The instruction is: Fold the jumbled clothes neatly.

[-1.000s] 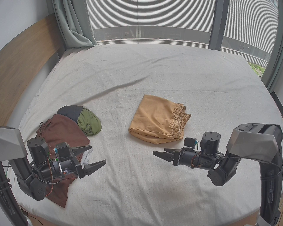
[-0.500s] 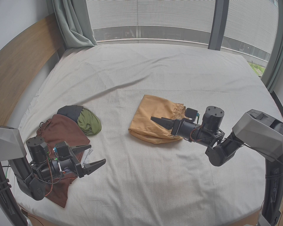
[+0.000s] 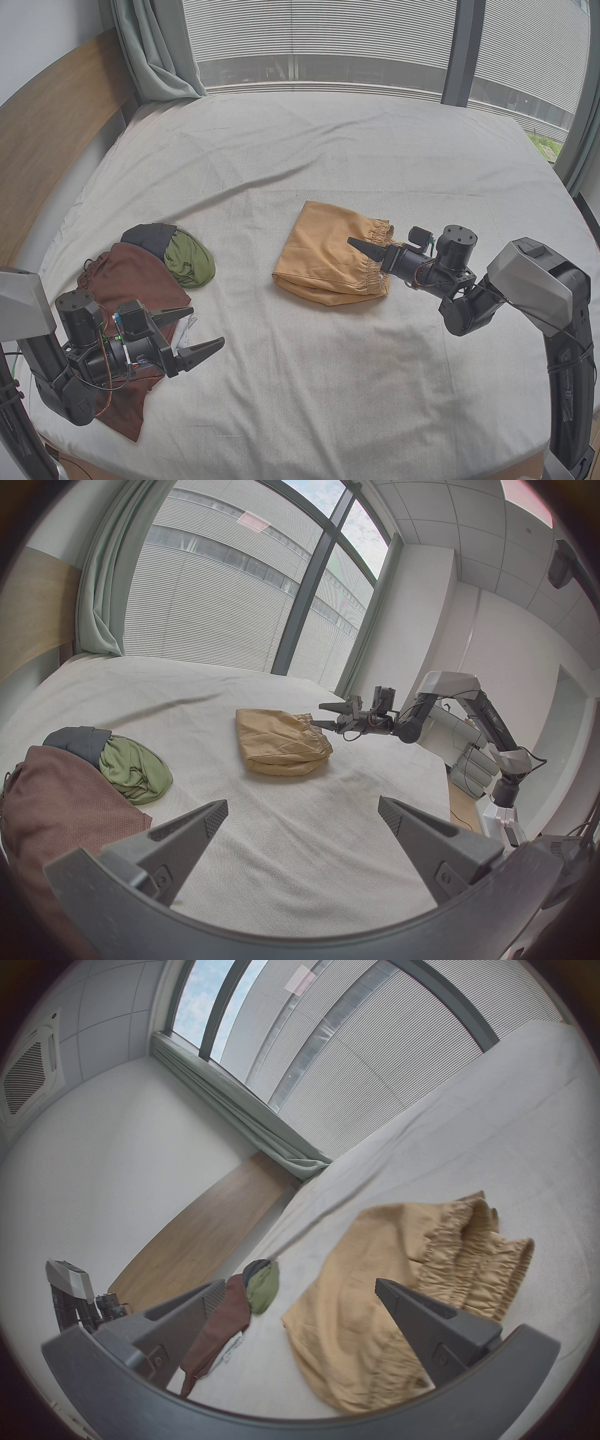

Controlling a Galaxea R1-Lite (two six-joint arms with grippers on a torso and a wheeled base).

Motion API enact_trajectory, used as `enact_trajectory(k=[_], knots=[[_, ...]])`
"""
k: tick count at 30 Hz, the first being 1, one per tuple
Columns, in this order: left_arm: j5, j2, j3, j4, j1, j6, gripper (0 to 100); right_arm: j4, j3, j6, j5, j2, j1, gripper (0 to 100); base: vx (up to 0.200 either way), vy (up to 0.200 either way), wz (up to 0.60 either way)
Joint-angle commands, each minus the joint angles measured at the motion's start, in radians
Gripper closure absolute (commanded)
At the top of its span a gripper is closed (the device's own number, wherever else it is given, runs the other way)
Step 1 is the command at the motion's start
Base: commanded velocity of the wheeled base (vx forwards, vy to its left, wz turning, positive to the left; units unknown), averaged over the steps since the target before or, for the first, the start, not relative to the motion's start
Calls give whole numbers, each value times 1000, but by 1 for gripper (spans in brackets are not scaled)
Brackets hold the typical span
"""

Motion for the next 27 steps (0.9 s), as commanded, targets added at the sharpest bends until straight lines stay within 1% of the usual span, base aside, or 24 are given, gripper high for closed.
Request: enact_trajectory(k=[1,9,17,21,26,27], knots=[[0,6,0,-1,0,0,0,-1,-33,0,-1,85,-30,0,0,0,0],[-2,11,2,-1,0,0,0,-3,-44,-6,-5,163,-33,0,0,0,0],[-2,9,3,-1,-3,0,0,-15,-36,-6,-5,149,-35,0,0,0,0],[-2,0,3,-1,-8,-2,0,-26,10,-4,-5,53,-32,0,0,0,0],[-2,-21,3,-1,-23,-2,0,-52,135,-9,-7,-141,-23,0,0,0,0],[-2,-21,3,-1,-23,-2,0,-52,135,-9,-7,-141,-23,0,0,0,0]])
